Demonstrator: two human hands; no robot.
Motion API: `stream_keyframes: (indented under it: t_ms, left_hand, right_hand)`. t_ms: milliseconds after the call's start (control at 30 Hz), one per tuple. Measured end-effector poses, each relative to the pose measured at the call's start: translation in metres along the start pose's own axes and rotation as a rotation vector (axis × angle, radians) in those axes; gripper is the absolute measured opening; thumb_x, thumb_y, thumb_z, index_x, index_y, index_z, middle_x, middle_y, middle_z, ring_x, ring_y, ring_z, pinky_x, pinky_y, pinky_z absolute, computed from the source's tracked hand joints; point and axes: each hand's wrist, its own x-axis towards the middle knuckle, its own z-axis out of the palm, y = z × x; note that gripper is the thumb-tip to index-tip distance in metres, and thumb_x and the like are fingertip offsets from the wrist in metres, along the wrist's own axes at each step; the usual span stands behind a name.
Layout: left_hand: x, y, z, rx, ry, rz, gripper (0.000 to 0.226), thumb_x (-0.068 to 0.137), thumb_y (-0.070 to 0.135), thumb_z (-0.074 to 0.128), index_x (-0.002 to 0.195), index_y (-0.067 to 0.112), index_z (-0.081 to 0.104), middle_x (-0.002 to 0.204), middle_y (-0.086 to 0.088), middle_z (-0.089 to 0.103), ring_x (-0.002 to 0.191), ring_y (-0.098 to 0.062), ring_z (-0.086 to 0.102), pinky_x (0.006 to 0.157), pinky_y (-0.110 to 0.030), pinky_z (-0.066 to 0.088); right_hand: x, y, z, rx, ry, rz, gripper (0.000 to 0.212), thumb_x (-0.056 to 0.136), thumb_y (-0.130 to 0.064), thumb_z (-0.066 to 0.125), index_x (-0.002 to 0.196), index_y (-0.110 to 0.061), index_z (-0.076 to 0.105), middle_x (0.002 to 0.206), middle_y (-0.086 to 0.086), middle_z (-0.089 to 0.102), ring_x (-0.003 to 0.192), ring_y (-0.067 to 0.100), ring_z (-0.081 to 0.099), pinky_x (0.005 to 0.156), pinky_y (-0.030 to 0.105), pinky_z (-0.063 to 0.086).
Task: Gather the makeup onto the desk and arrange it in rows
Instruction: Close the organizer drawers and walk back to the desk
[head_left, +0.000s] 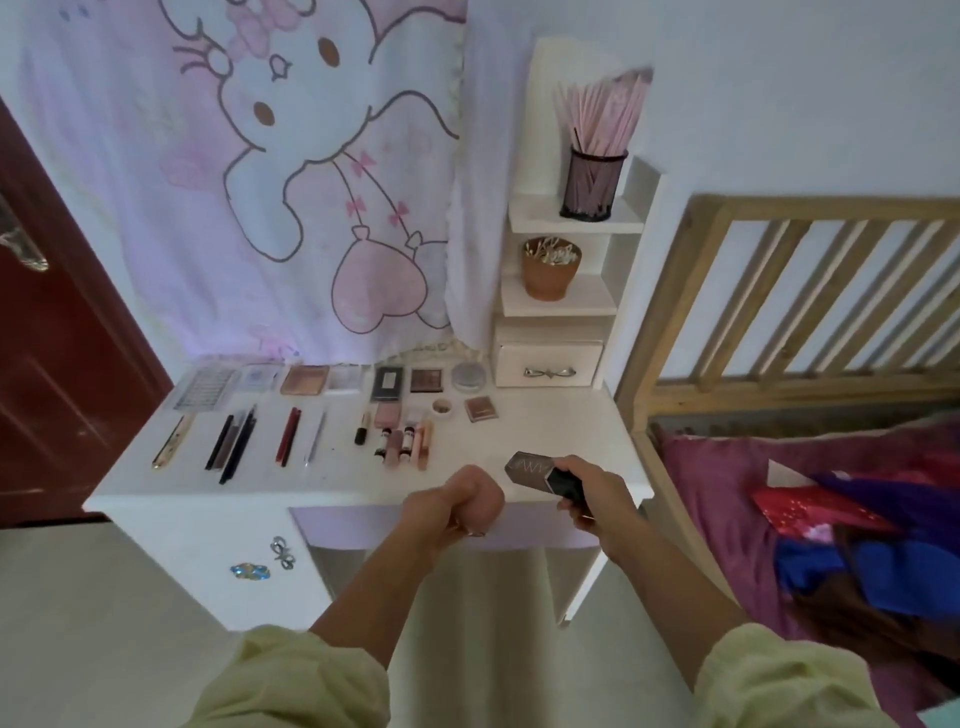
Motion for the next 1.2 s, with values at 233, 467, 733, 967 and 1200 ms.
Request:
stream_keyframes:
  t_ms: [233, 467, 733, 967, 1200]
  left_hand:
    - [0.118, 0.02, 0.044, -0.051, 0.11, -0.098, 0.01, 0.089, 0.01, 0.066, 0.085, 0.007, 0.057, 0.088, -0.01, 0.063, 0.088, -0.025, 0.062, 0.069, -0.031, 0.055]
    - [0.211, 0.041, 0.098, 0.018, 0.196, -0.17, 0.012, 0.085, 0.014, 0.071, 0.084, 0.008, 0.061, 0.087, -0.01, 0.066, 0.079, -0.021, 0.063, 0.061, -0.029, 0.051]
    - [0.285, 0.059, 0.138, 0.285, 0.297, -0.099, 0.026, 0.081, 0.019, 0.073, 0.1, 0.009, 0.058, 0.093, -0.009, 0.065, 0.078, -0.02, 0.064, 0.066, -0.034, 0.055]
    - [0.322, 0.06, 0.148, 0.566, 0.275, -0.033, 0.008, 0.084, 0.021, 0.07, 0.083, 0.013, 0.07, 0.077, -0.002, 0.068, 0.07, -0.014, 0.062, 0.067, -0.027, 0.052]
    - [0.336, 0.055, 0.157, 0.989, 0.223, 0.114, 0.065, 0.084, 0.024, 0.068, 0.143, 0.017, 0.042, 0.13, -0.01, 0.052, 0.115, -0.025, 0.054, 0.097, -0.029, 0.043]
  right_hand:
    - [0.139, -0.048, -0.003, -0.227, -0.035, 0.047, 0.028, 0.085, -0.03, 0.065, 0.088, -0.003, 0.07, 0.058, 0.012, 0.063, 0.049, 0.016, 0.047, 0.047, 0.023, 0.037]
    - [0.263, -0.096, -0.014, -0.823, -0.187, -0.115, 0.033, 0.085, -0.035, 0.063, 0.072, -0.004, 0.063, 0.06, 0.007, 0.06, 0.049, 0.012, 0.056, 0.045, 0.017, 0.04]
    - [0.339, -0.138, -0.007, -1.225, -0.345, -0.226, 0.034, 0.079, -0.029, 0.06, 0.056, -0.015, 0.041, 0.054, -0.002, 0.042, 0.049, 0.013, 0.042, 0.046, 0.025, 0.029]
    - [0.366, -0.134, -0.006, -1.335, -0.358, -0.287, 0.026, 0.082, -0.037, 0.057, 0.067, -0.015, 0.055, 0.065, -0.001, 0.057, 0.066, 0.019, 0.059, 0.056, 0.027, 0.041]
    - [0.378, -0.128, -0.011, -1.263, -0.35, -0.28, 0.034, 0.085, -0.036, 0.056, 0.059, -0.018, 0.044, 0.061, -0.003, 0.051, 0.065, 0.02, 0.054, 0.052, 0.026, 0.034]
